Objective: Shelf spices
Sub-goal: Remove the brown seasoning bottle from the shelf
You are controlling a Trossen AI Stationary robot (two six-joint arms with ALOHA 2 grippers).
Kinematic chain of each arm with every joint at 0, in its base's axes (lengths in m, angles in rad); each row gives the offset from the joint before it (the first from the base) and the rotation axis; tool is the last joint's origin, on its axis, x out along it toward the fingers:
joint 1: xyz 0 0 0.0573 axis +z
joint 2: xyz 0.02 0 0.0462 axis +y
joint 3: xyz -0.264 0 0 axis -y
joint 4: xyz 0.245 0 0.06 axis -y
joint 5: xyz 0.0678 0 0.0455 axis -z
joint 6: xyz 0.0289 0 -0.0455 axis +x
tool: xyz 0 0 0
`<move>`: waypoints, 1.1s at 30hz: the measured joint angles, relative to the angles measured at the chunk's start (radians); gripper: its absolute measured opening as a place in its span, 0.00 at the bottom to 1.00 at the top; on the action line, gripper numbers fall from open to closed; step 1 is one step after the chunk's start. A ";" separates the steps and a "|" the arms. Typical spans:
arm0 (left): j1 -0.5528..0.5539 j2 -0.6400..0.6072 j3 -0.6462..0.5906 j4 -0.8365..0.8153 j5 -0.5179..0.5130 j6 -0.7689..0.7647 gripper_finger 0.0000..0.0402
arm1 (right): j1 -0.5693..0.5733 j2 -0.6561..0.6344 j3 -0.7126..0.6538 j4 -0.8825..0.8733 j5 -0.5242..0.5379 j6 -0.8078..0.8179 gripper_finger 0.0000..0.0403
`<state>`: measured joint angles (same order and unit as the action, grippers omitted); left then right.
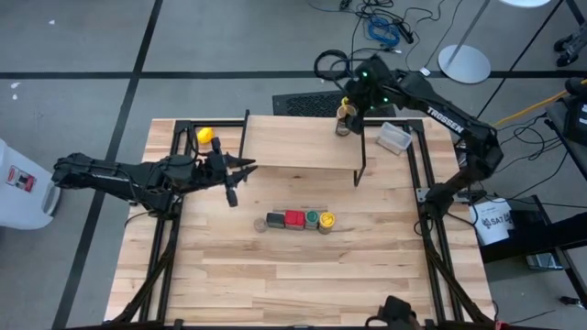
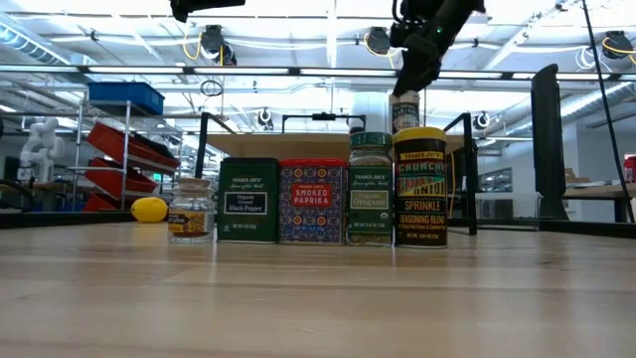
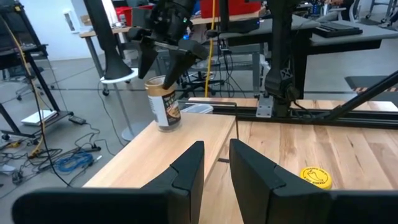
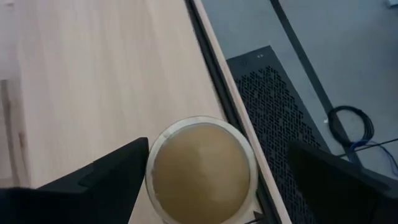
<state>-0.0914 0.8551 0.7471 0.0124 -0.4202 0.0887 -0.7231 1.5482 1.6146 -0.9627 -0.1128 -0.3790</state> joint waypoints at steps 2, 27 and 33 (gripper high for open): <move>0.000 0.000 0.000 0.000 0.000 0.001 0.21 | -0.012 0.008 0.000 0.001 0.001 0.001 0.91; 0.000 0.000 0.000 -0.003 0.000 0.003 0.21 | 0.025 -0.010 0.000 -0.084 -0.072 0.114 0.65; 0.000 0.000 -0.001 -0.004 0.000 0.002 0.21 | 0.138 -0.092 0.000 -0.126 -0.077 0.217 0.66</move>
<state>-0.0917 0.8551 0.7464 0.0085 -0.4202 0.0910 -0.5852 1.4560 1.6146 -1.0885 -0.1898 -0.1616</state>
